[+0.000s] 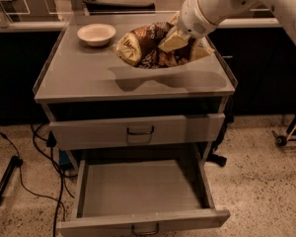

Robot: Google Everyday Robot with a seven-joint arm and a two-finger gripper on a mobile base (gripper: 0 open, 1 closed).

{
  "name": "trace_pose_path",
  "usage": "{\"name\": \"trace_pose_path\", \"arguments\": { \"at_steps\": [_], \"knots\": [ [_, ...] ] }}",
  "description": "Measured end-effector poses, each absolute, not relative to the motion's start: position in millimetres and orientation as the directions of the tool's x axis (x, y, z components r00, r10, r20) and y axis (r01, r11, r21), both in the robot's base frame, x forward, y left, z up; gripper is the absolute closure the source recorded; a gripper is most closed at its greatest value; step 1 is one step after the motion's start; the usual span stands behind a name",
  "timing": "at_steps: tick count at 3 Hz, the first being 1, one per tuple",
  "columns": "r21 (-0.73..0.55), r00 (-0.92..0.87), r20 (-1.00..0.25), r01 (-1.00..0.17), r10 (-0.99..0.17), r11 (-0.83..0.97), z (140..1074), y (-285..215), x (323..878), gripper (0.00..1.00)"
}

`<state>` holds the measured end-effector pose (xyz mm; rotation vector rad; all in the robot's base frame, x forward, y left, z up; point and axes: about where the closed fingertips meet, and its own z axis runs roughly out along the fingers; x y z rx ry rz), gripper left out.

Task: Place brown chip bag into middle drawer

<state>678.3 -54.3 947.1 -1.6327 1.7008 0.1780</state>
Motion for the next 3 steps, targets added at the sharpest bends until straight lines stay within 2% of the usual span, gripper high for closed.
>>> {"name": "trace_pose_path", "arguments": {
  "at_steps": [1, 3],
  "knots": [
    [-0.313, 0.059, -0.651, -0.929, -0.756, 0.197, 970, -69, 622, 1.00],
    [-0.281, 0.049, -0.653, -0.942, -0.756, 0.182, 976, -71, 605, 1.00]
  ]
}}
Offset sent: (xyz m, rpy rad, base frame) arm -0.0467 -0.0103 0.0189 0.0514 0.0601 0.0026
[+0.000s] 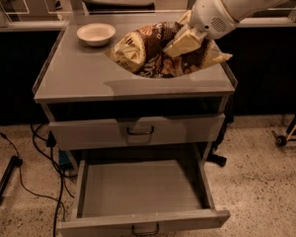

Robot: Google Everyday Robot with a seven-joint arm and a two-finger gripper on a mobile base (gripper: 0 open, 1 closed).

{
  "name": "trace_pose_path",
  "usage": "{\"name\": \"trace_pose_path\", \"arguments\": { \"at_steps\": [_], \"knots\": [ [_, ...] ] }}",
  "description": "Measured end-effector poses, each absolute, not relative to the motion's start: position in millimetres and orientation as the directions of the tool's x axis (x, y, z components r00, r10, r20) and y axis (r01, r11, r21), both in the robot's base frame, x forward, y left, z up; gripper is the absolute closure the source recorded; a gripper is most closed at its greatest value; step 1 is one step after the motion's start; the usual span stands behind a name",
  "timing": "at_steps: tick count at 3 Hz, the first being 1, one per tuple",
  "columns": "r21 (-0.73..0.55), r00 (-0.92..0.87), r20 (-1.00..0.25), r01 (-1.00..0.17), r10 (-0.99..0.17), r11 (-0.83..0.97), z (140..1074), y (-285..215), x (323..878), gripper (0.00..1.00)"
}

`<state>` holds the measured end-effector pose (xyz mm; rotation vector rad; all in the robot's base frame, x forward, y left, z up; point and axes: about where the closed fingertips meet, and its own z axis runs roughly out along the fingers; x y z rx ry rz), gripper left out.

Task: Place brown chip bag into middle drawer

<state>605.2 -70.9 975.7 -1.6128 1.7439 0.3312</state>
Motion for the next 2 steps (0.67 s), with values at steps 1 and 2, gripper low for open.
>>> {"name": "trace_pose_path", "arguments": {
  "at_steps": [1, 2],
  "knots": [
    [-0.237, 0.027, -0.660, -0.956, -0.751, 0.174, 981, -77, 569, 1.00],
    [-0.187, -0.013, -0.671, -0.964, -0.742, 0.186, 975, -82, 513, 1.00]
  ]
}}
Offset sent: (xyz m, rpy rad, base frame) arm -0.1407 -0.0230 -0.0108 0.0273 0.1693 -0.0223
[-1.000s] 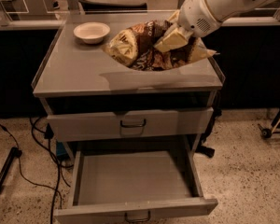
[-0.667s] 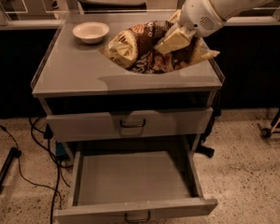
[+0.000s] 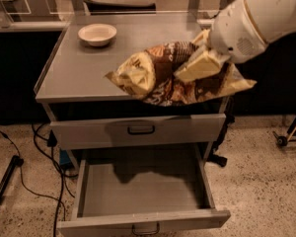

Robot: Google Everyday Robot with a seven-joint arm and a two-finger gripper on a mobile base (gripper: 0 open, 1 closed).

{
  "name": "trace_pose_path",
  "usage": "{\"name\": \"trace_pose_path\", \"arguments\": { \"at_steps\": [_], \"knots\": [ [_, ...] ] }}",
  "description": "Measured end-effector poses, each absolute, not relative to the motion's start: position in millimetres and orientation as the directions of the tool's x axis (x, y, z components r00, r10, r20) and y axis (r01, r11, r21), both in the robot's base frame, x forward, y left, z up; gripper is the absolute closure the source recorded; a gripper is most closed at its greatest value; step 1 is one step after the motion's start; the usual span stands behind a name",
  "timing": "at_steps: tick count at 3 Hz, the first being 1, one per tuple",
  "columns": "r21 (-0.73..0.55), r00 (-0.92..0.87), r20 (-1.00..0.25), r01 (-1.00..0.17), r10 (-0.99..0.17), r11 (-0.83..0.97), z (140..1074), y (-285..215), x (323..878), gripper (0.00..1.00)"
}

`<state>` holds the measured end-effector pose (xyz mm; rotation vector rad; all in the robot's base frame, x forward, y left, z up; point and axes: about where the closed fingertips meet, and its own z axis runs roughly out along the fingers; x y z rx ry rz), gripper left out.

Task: Place brown chip bag into middle drawer

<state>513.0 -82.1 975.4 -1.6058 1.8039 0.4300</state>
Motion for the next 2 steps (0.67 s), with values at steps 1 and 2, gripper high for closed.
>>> {"name": "trace_pose_path", "arguments": {
  "at_steps": [1, 2],
  "knots": [
    [-0.174, -0.027, -0.672, -0.966, -0.740, 0.193, 944, -81, 486, 1.00],
    [-0.164, -0.042, -0.662, -0.966, -0.748, 0.199, 888, -76, 468, 1.00]
  ]
}}
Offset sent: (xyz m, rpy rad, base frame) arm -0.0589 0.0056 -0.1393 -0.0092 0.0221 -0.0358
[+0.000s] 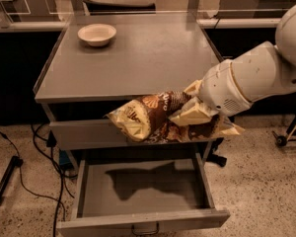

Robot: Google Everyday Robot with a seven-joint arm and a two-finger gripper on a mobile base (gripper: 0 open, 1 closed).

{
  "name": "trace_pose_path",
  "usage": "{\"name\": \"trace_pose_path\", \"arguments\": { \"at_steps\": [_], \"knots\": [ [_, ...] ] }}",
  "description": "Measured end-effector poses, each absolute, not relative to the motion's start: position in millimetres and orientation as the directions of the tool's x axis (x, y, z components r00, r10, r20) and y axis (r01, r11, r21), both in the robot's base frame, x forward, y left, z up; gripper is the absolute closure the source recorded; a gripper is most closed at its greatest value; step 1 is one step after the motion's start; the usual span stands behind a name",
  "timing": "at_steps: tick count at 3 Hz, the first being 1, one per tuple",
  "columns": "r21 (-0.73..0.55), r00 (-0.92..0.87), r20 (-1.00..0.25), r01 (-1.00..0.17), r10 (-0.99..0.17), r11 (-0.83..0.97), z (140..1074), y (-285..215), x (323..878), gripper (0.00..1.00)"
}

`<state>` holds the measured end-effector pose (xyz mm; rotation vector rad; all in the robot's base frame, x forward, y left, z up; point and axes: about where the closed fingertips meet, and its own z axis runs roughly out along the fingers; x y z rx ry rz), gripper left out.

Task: Place brown chip bag into middle drawer

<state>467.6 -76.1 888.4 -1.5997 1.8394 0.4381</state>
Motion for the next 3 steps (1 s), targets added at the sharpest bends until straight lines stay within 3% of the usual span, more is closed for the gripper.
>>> {"name": "trace_pose_path", "arguments": {
  "at_steps": [3],
  "knots": [
    [-0.219, 0.010, -0.597, -0.964, -0.802, 0.151, 852, -80, 469, 1.00]
  ]
}}
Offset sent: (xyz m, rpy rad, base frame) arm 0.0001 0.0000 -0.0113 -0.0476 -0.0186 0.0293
